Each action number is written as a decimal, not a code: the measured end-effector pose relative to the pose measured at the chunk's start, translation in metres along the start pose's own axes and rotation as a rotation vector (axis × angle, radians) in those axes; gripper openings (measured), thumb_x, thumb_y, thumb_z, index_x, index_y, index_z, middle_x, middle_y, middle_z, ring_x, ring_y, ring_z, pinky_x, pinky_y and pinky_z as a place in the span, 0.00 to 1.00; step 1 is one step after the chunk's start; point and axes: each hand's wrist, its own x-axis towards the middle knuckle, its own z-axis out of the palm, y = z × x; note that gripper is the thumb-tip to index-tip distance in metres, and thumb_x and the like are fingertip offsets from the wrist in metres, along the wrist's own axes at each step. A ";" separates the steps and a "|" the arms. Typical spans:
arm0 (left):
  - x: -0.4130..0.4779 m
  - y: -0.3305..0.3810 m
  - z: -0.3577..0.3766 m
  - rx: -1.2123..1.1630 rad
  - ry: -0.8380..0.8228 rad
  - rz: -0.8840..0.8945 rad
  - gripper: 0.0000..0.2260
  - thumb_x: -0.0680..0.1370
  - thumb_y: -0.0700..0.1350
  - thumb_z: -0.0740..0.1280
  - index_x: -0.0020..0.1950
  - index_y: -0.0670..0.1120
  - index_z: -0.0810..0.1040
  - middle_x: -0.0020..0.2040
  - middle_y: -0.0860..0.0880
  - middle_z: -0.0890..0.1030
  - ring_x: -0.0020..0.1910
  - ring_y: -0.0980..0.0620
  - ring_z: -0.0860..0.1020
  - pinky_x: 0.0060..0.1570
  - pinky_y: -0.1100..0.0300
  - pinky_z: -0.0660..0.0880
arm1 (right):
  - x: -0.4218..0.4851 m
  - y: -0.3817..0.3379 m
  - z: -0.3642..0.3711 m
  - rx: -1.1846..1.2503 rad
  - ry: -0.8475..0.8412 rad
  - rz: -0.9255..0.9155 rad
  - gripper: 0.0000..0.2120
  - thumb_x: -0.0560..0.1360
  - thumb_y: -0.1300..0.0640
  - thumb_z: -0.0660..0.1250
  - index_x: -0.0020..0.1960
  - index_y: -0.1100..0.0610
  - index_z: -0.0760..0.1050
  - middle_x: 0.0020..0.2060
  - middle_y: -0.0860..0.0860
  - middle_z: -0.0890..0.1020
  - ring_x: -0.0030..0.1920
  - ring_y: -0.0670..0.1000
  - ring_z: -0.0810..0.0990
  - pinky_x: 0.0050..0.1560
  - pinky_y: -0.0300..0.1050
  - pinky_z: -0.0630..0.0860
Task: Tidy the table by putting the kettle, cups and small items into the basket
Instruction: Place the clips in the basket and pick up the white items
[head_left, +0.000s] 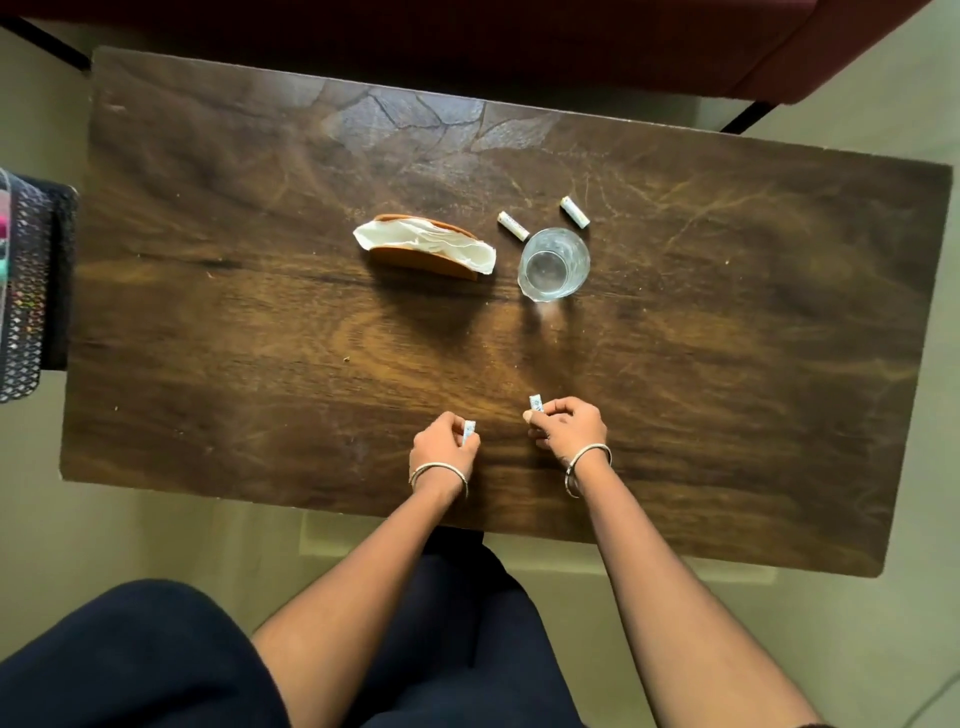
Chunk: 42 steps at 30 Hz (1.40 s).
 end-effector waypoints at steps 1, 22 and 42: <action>0.000 -0.002 -0.004 -0.103 -0.020 -0.012 0.05 0.74 0.47 0.71 0.48 0.48 0.80 0.40 0.50 0.84 0.43 0.48 0.82 0.47 0.55 0.79 | -0.007 -0.001 -0.002 0.056 -0.026 -0.001 0.08 0.70 0.63 0.78 0.46 0.62 0.80 0.41 0.62 0.85 0.39 0.55 0.84 0.43 0.48 0.84; -0.154 -0.151 -0.104 -0.802 0.032 0.085 0.12 0.74 0.34 0.71 0.57 0.42 0.79 0.39 0.41 0.81 0.36 0.43 0.81 0.47 0.49 0.82 | -0.203 0.074 0.049 -0.035 -0.154 -0.384 0.07 0.66 0.60 0.80 0.39 0.54 0.82 0.45 0.58 0.87 0.47 0.57 0.85 0.57 0.57 0.81; -0.154 -0.335 -0.246 -1.106 0.165 -0.040 0.12 0.75 0.28 0.68 0.56 0.40 0.77 0.35 0.40 0.77 0.31 0.45 0.78 0.32 0.60 0.81 | -0.331 0.063 0.258 -0.156 -0.348 -0.478 0.11 0.72 0.64 0.76 0.53 0.58 0.79 0.42 0.60 0.84 0.36 0.55 0.81 0.43 0.50 0.80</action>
